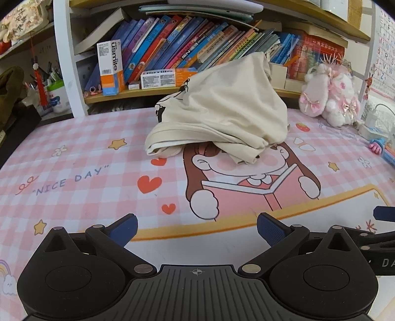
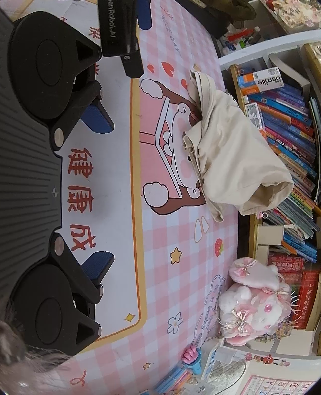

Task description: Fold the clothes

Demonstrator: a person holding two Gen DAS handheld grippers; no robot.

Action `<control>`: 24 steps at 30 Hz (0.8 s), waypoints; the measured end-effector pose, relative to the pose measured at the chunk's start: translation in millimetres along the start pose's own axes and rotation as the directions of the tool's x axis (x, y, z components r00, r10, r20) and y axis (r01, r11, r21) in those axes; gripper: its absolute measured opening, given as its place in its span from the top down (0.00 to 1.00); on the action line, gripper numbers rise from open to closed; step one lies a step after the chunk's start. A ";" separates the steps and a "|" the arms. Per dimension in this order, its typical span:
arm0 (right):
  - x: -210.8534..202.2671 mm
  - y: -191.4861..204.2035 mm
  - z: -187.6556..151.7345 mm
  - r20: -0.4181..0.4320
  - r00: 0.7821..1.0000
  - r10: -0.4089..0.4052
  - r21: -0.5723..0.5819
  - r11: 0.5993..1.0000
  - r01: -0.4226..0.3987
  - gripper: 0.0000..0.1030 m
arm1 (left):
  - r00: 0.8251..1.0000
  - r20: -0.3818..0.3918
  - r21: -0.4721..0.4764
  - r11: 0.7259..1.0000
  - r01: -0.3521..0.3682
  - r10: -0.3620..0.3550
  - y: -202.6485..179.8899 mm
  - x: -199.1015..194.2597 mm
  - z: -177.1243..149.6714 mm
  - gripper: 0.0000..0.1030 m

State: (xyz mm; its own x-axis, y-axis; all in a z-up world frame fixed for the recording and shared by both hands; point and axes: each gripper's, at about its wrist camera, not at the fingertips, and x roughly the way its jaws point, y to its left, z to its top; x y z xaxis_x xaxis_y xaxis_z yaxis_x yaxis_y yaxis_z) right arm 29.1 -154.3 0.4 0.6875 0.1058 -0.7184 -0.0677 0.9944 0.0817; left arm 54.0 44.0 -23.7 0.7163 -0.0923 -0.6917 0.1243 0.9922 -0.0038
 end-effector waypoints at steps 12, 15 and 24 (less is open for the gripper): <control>13.7 2.1 12.4 0.001 1.000 -0.020 -0.012 1.000 0.020 0.00 | 0.997 0.071 0.080 0.996 -0.028 0.022 14.4 27.4 31.8 0.00; 15.7 5.8 15.2 0.003 1.000 -0.018 -0.041 0.999 0.018 0.00 | 0.994 0.104 0.109 0.993 -0.054 0.042 16.4 39.5 40.4 0.00; 17.5 4.9 19.2 0.005 0.999 -0.037 -0.050 0.998 0.038 0.00 | 0.968 0.180 0.391 0.890 -0.234 0.176 -1.0 96.5 58.1 0.04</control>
State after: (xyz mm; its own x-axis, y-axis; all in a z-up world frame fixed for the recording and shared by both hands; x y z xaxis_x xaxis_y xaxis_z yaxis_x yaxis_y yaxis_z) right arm 54.7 -147.7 1.5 0.6931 0.0684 -0.7176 -0.0777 0.9968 0.0200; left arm 162.8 29.3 -48.4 0.8388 0.0701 -0.5399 0.2109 0.8724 0.4409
